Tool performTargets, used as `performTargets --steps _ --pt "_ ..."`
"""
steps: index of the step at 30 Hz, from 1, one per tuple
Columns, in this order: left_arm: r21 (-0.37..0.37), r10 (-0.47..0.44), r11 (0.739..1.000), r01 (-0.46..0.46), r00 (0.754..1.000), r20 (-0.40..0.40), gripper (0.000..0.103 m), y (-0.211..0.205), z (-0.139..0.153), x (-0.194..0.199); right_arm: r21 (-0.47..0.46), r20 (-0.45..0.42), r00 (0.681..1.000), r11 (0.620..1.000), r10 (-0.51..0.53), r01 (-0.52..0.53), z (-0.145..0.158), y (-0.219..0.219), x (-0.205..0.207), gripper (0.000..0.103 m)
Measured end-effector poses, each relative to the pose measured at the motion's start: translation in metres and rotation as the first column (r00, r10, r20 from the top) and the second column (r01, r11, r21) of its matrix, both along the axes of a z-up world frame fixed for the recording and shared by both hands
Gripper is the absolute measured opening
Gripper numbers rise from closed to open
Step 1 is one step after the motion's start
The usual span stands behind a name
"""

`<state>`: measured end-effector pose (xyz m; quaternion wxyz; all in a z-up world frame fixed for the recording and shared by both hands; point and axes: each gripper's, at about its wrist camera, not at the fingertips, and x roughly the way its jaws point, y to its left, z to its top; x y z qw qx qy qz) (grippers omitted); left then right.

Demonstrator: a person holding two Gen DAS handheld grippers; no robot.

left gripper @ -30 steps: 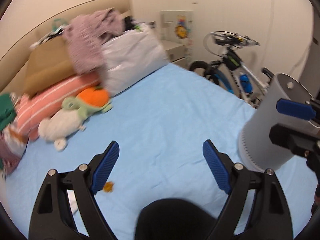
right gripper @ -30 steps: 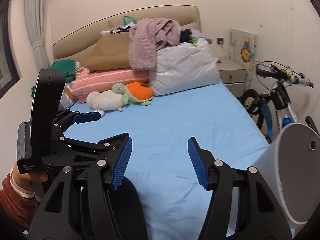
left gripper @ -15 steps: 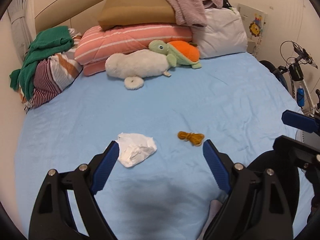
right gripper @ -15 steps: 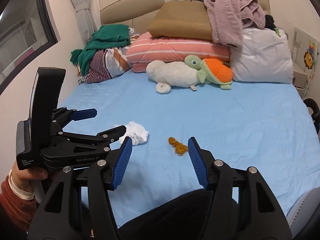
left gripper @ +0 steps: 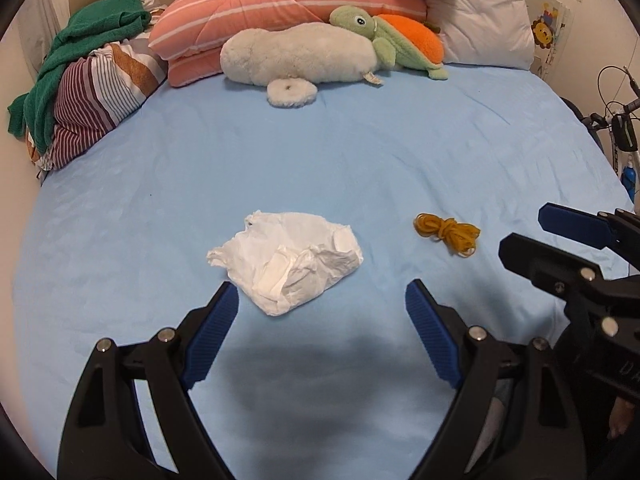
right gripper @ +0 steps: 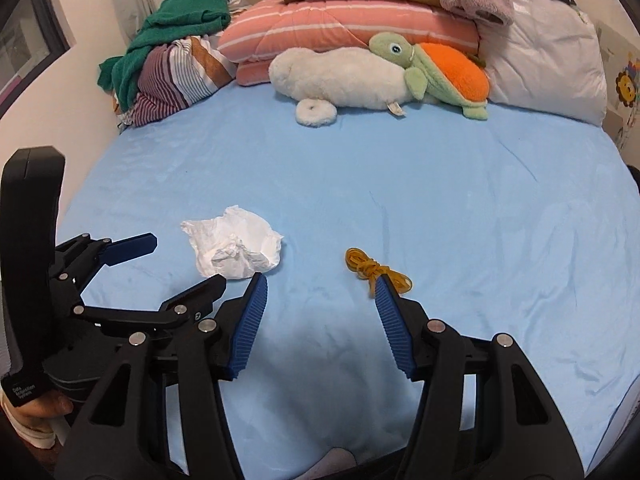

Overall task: Collect trash
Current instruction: 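Grasp the white tissue with left tool while right tool grasps yellow string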

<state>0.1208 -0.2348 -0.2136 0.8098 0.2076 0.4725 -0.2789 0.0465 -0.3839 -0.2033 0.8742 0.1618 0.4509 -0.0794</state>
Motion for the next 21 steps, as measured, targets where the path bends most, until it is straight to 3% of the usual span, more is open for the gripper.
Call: performTargets --steps 4,10,16,21 --pt "0.018 0.006 1.0 -0.005 1.0 -0.031 0.085 -0.005 -0.023 0.017 0.041 -0.052 0.998 0.999 -0.02 0.022 -0.024 -0.01 0.024 0.051" --pt "0.035 0.0 0.999 0.003 0.997 -0.071 0.085 -0.012 -0.055 0.039 -0.006 -0.139 0.989 0.999 -0.049 0.049 -0.062 -0.014 0.063 0.049" --pt "0.041 -0.002 0.999 0.006 0.993 -0.116 0.085 -0.016 -0.081 0.051 -0.013 -0.263 0.959 0.994 -0.107 0.107 -0.104 -0.028 0.078 0.046" --pt "0.023 0.004 1.0 -0.001 0.992 -0.122 0.084 -0.016 -0.089 0.056 -0.043 -0.265 0.955 0.991 -0.133 0.126 -0.104 -0.033 0.076 0.025"
